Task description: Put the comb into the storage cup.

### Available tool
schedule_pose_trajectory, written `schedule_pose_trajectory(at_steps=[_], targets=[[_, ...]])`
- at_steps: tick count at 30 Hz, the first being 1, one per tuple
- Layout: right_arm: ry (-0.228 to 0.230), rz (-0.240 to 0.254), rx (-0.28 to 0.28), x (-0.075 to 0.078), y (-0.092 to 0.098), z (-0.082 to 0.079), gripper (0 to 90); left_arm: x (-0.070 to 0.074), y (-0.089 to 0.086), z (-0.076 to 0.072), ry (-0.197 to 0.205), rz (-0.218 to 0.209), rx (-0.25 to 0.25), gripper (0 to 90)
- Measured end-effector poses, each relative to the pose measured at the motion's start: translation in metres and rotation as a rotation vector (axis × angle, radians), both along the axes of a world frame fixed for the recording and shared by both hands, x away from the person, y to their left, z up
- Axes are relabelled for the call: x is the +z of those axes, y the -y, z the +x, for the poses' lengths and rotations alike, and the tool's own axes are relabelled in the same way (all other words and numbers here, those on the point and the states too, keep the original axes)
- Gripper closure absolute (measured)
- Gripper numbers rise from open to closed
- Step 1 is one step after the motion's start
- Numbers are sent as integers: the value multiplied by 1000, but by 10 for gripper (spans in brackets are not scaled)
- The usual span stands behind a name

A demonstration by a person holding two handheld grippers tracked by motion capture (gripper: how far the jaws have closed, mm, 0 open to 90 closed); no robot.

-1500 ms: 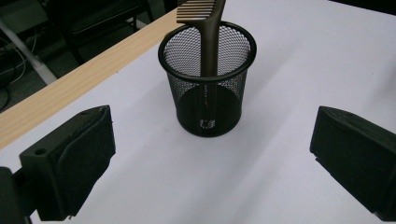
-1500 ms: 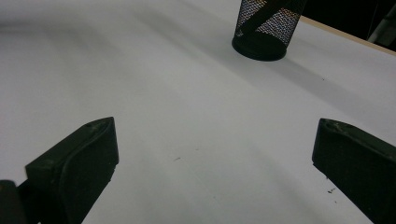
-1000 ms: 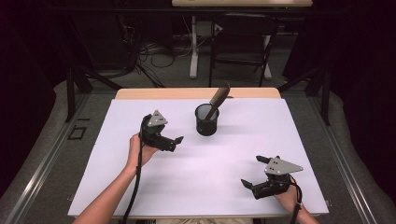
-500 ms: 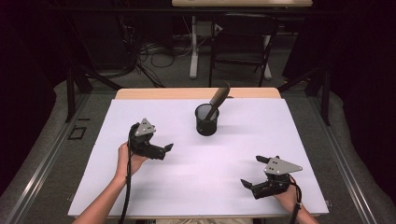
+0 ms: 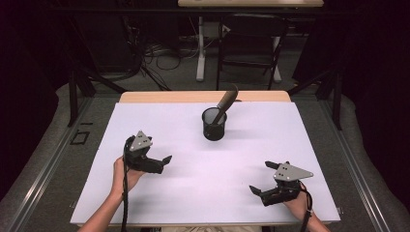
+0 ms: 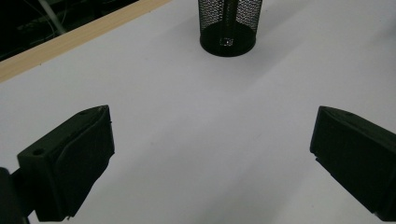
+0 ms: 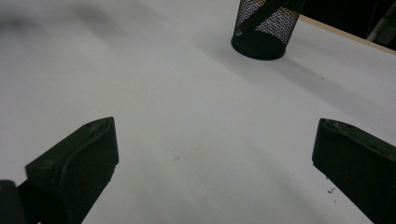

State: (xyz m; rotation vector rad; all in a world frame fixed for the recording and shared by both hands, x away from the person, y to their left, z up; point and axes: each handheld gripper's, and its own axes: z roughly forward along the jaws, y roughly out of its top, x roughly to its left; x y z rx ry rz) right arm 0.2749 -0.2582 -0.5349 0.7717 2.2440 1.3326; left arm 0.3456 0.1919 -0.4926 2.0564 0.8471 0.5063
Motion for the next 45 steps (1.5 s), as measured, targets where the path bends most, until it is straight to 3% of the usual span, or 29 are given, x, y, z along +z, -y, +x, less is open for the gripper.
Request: schedule_pose_trajectory(at_steps=[16, 45], targets=[[6, 2, -7, 0, 0, 0, 1, -12, -17, -20, -10, -20, 34, 0], [2, -7, -3, -1, -1, 0, 1, -25, -22, -45, 4, -45, 60, 0]])
